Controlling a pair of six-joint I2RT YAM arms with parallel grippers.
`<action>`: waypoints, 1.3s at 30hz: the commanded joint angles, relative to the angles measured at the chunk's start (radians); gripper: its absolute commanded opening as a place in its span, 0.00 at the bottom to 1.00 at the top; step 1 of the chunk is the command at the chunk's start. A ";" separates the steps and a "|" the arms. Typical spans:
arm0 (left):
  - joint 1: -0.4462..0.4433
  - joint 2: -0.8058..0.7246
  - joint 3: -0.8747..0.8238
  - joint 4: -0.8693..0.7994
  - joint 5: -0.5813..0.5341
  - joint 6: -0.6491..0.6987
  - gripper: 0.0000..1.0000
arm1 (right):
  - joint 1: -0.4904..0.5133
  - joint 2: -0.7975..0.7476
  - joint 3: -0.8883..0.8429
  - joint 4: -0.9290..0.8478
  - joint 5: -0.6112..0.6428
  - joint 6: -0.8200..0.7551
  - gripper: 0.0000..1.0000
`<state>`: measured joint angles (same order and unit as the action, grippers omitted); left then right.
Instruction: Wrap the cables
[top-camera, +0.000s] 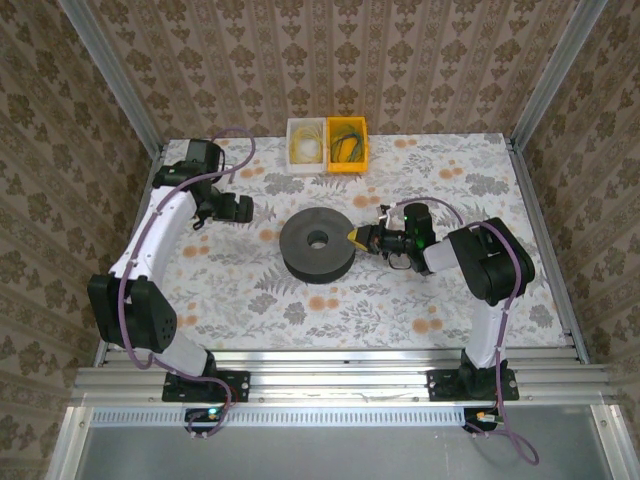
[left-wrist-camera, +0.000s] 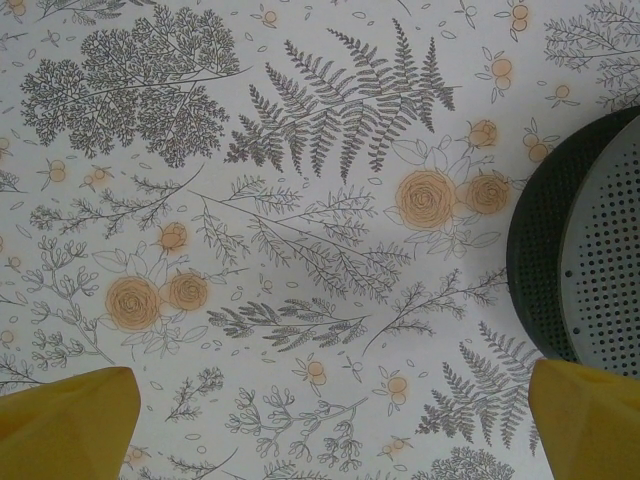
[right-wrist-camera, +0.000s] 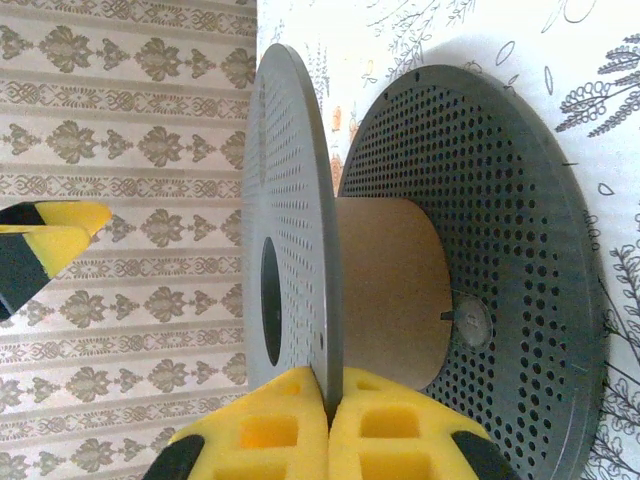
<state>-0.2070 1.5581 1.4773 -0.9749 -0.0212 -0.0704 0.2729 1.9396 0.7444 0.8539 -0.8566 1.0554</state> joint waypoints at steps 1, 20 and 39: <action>-0.008 0.006 0.001 0.006 0.017 0.020 1.00 | -0.005 0.009 -0.033 -0.038 0.068 -0.048 0.00; -0.026 0.025 0.012 0.012 0.017 0.025 1.00 | -0.092 -0.067 -0.049 -0.235 0.052 -0.142 0.37; -0.038 0.047 0.032 0.019 0.024 0.027 1.00 | -0.072 -0.175 0.769 -1.349 0.616 -0.671 1.00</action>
<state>-0.2417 1.5909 1.4807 -0.9581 -0.0113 -0.0521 0.1738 1.6836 1.3682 -0.2939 -0.3710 0.4679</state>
